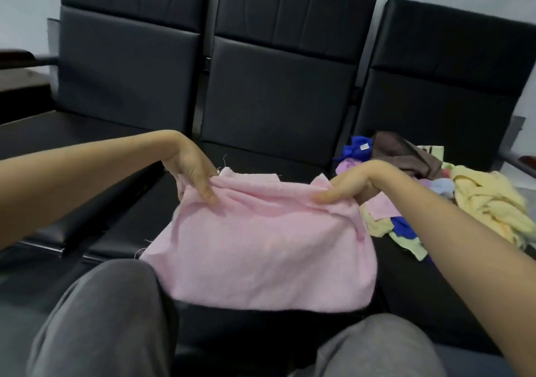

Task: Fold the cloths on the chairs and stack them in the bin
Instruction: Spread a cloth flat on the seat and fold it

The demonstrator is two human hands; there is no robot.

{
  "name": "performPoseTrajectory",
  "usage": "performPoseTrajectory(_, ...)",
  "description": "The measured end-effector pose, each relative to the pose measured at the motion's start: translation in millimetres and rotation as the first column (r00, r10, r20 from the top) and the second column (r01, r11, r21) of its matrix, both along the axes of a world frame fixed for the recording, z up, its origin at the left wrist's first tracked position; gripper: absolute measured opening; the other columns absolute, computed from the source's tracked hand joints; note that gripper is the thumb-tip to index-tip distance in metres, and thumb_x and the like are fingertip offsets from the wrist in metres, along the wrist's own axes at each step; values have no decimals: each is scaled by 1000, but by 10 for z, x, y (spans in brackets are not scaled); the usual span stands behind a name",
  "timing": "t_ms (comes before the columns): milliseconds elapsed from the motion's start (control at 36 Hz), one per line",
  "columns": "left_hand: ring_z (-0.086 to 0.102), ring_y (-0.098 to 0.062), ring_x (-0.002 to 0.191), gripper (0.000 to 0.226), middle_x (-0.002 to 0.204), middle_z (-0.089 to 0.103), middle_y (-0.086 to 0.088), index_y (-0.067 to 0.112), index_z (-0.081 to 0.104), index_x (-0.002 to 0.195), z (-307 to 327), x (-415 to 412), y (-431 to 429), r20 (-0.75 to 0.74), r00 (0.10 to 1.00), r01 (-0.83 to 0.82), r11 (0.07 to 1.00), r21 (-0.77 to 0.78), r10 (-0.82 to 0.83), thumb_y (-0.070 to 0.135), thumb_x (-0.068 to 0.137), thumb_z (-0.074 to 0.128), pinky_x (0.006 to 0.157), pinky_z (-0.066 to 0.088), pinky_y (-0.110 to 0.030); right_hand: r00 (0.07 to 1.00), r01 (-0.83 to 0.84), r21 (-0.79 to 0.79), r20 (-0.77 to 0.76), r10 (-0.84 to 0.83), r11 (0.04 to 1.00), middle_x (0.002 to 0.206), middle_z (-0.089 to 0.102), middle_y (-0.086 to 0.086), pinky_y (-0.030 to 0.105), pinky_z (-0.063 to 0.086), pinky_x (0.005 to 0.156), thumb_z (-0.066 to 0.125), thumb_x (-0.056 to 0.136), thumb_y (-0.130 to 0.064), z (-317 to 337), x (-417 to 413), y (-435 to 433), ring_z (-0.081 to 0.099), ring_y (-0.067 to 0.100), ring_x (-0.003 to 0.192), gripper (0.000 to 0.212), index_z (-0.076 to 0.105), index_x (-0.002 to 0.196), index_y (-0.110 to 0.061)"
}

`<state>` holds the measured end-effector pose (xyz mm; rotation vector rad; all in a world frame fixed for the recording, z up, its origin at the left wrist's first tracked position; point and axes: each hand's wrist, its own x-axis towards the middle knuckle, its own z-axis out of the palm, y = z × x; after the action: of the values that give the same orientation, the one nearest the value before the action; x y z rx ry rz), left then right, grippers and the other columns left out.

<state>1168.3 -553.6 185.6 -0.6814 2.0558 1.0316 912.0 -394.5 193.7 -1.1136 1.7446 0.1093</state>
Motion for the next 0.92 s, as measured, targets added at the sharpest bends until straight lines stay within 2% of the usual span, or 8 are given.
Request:
performPoseTrajectory(83,68,-7,97,29,107,71,10,21,60,118,-91,-24,-137,-72,995,-74,995,-67,69,35,94,56,76,50,-19,997,64,-172,-27,-70,983,109,66,-3,20,54,79,49,96,-37,-187,-111,-75,64,8,94,36,55,122,-13)
performPoseTrajectory(167,68,-2,90,27,101,72,13,22,60,120,-230,-52,-330,-149,975,-187,972,-139,166,31,99,46,70,51,-15,993,100,-326,-21,-113,940,99,66,-3,25,50,77,58,94,-32,-393,-236,-209,63,12,89,15,60,100,-19)
performPoseTrajectory(333,56,-13,72,17,89,64,4,16,65,96,-524,-98,-785,-273,888,-426,885,-189,370,14,97,48,59,43,-18,964,254,-553,84,-251,794,89,67,-2,22,51,72,55,95,-28,-659,-360,-544,65,9,77,20,62,99,-9)
performPoseTrajectory(500,45,-16,64,7,80,50,-5,7,57,93,-953,-179,-1246,-559,599,-761,626,-173,573,7,88,52,51,37,-22,840,519,-689,300,-452,506,96,57,-6,19,42,65,58,93,-16,-908,-378,-1155,55,9,87,20,57,113,-17)
performPoseTrajectory(611,58,-27,92,18,99,62,-9,7,61,101,-1516,-313,-1290,-747,406,-900,373,-226,526,13,85,56,72,44,-31,713,679,-626,439,-547,384,109,57,0,29,42,75,57,94,-23,-1233,-311,-1533,55,12,87,37,50,128,-14)
performPoseTrajectory(750,53,-24,86,37,91,63,-3,10,60,89,-1807,-401,-1261,-799,508,-852,325,-411,323,34,71,38,74,34,-32,704,680,-634,426,-568,368,96,64,0,39,49,84,54,82,-43,-1667,-191,-1795,62,23,93,24,62,93,-23)
performPoseTrajectory(861,53,-18,98,42,92,60,6,16,62,96,-1780,-350,-1281,-805,494,-843,406,-353,328,40,70,39,85,38,-32,848,448,-725,159,-505,524,145,40,-2,45,33,108,42,92,-45,-1681,-177,-1950,36,25,131,36,55,125,-39)
performPoseTrajectory(917,56,-19,93,30,88,61,4,19,59,90,-1784,-328,-1261,-798,502,-828,453,-332,332,39,71,45,78,37,-30,897,335,-702,34,-440,629,148,32,-3,48,29,111,35,96,-44,-1713,-193,-1971,26,27,137,39,47,132,-45)
